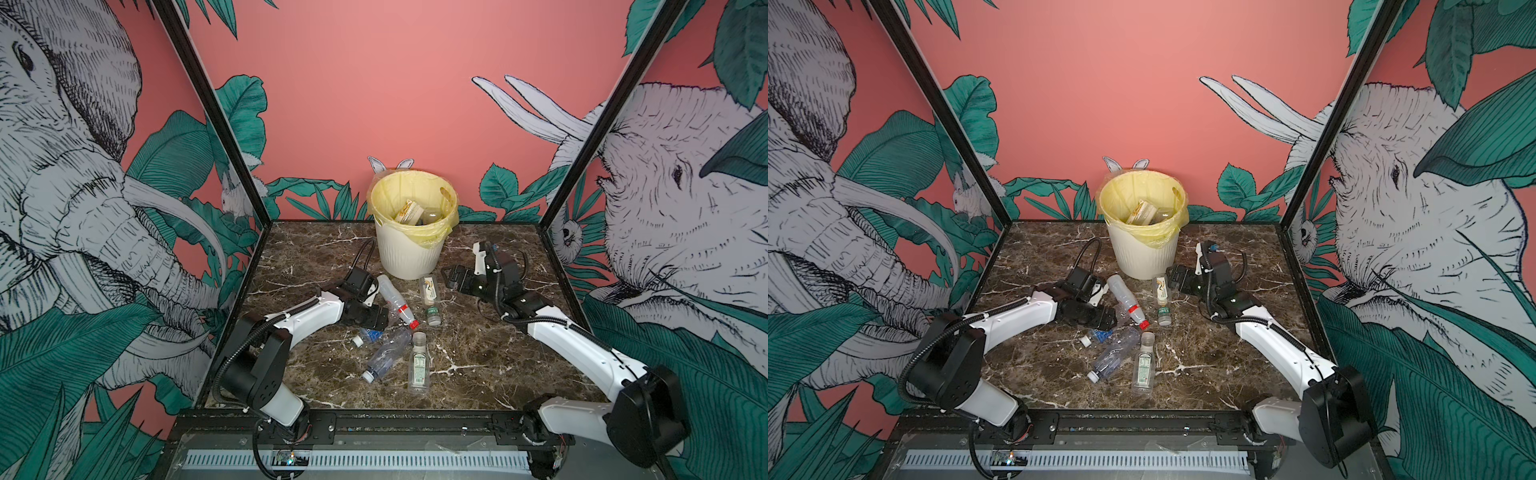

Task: Throw the plastic bottles in the bin
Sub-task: Pick up the plastic bottle from the center of the table.

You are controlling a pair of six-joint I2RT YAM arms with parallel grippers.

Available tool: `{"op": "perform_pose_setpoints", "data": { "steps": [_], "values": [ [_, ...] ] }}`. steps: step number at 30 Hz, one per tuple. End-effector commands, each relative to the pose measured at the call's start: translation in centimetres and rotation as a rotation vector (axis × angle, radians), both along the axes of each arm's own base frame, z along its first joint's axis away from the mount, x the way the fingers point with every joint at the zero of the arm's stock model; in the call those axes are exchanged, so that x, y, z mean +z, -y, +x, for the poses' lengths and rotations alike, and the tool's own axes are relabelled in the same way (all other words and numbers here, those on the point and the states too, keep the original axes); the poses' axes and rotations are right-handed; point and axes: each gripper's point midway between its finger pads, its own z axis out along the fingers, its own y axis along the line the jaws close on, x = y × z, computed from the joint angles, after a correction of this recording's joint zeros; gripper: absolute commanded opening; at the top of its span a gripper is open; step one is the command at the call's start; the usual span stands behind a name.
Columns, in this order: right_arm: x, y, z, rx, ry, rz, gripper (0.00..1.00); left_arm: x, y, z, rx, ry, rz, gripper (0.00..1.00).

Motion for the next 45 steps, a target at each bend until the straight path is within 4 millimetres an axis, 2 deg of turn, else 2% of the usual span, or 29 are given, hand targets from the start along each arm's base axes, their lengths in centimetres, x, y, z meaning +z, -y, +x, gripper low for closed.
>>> {"op": "perform_pose_setpoints", "data": {
  "steps": [1, 7, 13, 23, 34, 45],
  "values": [
    [0.1, -0.2, 0.1, -0.003, 0.015, 0.022, 0.99, -0.6, -0.1, 0.2, -0.01, 0.01, 0.025, 0.91],
    [0.3, -0.3, 0.2, 0.001, 0.01, 0.019, 0.99, -1.5, -0.7, 0.1, 0.004, 0.017, 0.055, 0.85],
    [0.4, -0.3, 0.1, -0.004, 0.011, 0.03, 0.99, -2.2, -2.0, -0.5, 0.024, 0.021, 0.101, 0.74],
    [1.0, -0.3, -0.2, 0.004, 0.019, 0.036, 0.99, -2.3, -3.2, -0.4, 0.084, 0.036, 0.139, 0.61],
    [0.4, -0.1, -0.7, -0.003, 0.007, 0.054, 0.99, 0.2, -3.8, -0.4, 0.13, 0.098, 0.11, 0.59],
    [-0.4, 0.5, -1.5, -0.018, -0.005, 0.048, 0.99, 2.9, -2.6, -0.1, 0.155, 0.14, -0.022, 0.59]
  ]
}}
